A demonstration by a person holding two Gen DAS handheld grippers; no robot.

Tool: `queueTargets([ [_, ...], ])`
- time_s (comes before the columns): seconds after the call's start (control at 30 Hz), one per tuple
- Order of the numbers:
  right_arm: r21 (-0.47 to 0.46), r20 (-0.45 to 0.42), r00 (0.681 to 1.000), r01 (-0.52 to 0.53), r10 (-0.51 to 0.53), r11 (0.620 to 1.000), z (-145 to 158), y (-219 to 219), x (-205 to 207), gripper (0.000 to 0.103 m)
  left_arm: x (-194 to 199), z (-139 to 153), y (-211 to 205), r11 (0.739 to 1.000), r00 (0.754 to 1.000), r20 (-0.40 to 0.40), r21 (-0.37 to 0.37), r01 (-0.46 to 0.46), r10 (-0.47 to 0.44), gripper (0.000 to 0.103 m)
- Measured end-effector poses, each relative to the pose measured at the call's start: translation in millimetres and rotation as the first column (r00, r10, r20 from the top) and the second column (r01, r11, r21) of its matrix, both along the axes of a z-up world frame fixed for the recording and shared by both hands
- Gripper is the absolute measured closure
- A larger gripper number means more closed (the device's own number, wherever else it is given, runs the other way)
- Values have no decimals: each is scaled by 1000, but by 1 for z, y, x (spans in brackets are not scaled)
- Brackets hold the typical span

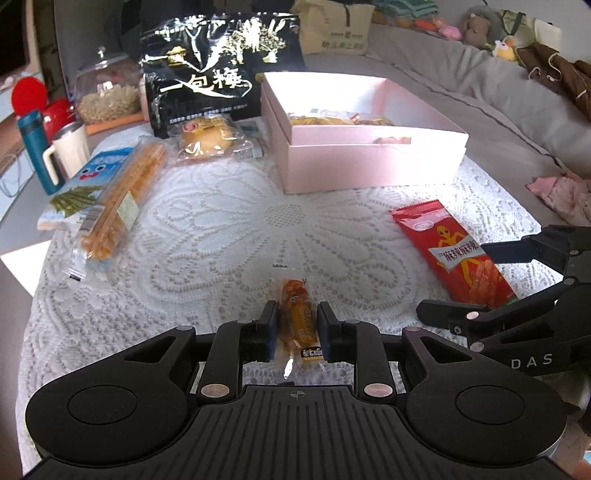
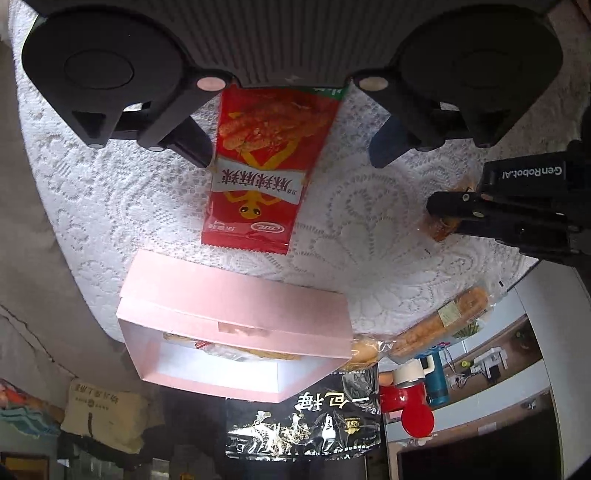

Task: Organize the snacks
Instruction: 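Carry the red pack toward the pink box with right while left holds orange packet, then open both tools over the pink box, dropping the red pack and orange packet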

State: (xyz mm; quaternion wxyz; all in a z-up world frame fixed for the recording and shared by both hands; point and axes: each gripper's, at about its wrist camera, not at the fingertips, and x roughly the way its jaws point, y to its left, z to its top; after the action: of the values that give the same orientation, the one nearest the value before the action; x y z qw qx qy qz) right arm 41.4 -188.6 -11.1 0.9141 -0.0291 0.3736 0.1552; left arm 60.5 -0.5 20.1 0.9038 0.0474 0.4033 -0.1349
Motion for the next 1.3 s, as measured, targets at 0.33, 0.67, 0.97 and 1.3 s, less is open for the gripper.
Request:
queueTargets([
  [0.33,-67,-2,1000,17,-18,998,21,-6,1,55,-2,5,-9,997,999,-19,-69,33,-35,79],
  [0.67,-44,34,999,25,-23,999,41,-12,6,55,2,27,-22,997,998,43,-67,42,-39,79],
  [0.97,-21,88,994,68,-66,997,75,-18,27,55,42,49,-34,994,995,94,-97,44,-35,79],
  [1.3,23,145,975,169,-171,985,121,-38,110,55,131,81,-61,987,988,139,-136,88,-69,78],
])
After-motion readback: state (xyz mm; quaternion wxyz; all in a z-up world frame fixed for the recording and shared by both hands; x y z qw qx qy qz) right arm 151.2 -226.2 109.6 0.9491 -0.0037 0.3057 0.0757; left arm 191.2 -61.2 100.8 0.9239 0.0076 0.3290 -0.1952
